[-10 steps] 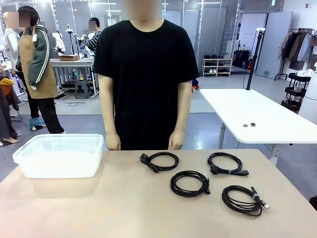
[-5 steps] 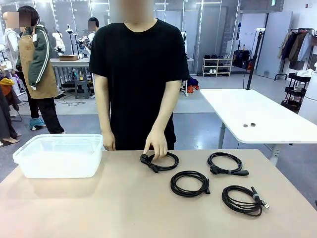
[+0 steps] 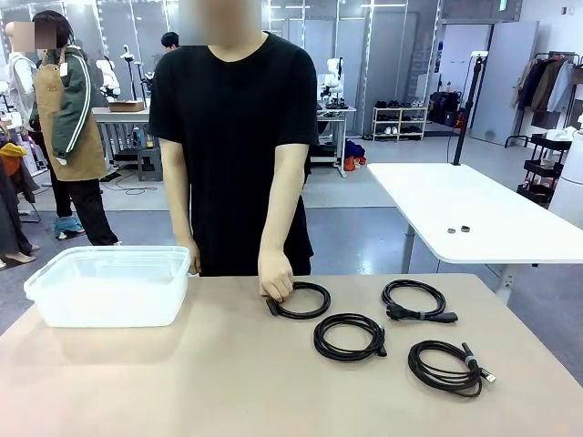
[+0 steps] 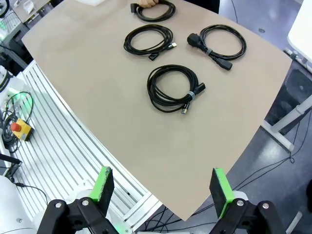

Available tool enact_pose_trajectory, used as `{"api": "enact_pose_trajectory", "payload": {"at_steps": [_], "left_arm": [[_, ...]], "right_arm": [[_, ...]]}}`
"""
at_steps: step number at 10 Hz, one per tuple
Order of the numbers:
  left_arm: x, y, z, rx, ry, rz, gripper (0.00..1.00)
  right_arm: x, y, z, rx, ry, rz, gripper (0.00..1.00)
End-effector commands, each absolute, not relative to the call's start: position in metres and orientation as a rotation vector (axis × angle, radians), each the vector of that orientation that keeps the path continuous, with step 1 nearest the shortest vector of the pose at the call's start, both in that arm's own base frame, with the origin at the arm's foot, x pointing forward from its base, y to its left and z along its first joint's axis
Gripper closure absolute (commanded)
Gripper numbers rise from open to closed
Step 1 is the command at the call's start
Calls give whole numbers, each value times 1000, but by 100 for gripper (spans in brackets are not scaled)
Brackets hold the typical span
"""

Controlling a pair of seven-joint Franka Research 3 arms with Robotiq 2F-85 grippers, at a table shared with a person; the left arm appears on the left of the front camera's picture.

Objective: Organize and store the cables.
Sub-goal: Place the Power Cable into the Organizing box.

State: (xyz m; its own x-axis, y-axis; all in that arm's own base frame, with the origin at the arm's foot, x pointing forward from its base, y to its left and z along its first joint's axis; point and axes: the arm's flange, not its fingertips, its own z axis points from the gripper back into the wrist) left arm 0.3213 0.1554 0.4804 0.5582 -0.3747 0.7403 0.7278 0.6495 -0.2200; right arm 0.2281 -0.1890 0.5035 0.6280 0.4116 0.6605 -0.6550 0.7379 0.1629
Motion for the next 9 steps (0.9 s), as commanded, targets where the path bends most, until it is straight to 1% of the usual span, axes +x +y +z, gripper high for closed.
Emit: {"api": "enact_pose_trajectory", "payload": {"at_steps": [1, 8, 9], "left_arm": [[322, 157, 480, -567, -726, -708, 0], [322, 157, 480, -567, -726, -708, 0], [322, 157, 480, -567, -726, -708, 0]], "right_arm": [[229, -188, 504, 415, -641, 641, 0], [228, -189, 503, 413, -640, 631, 0], [253, -169, 511, 326, -557, 726, 0]]}}
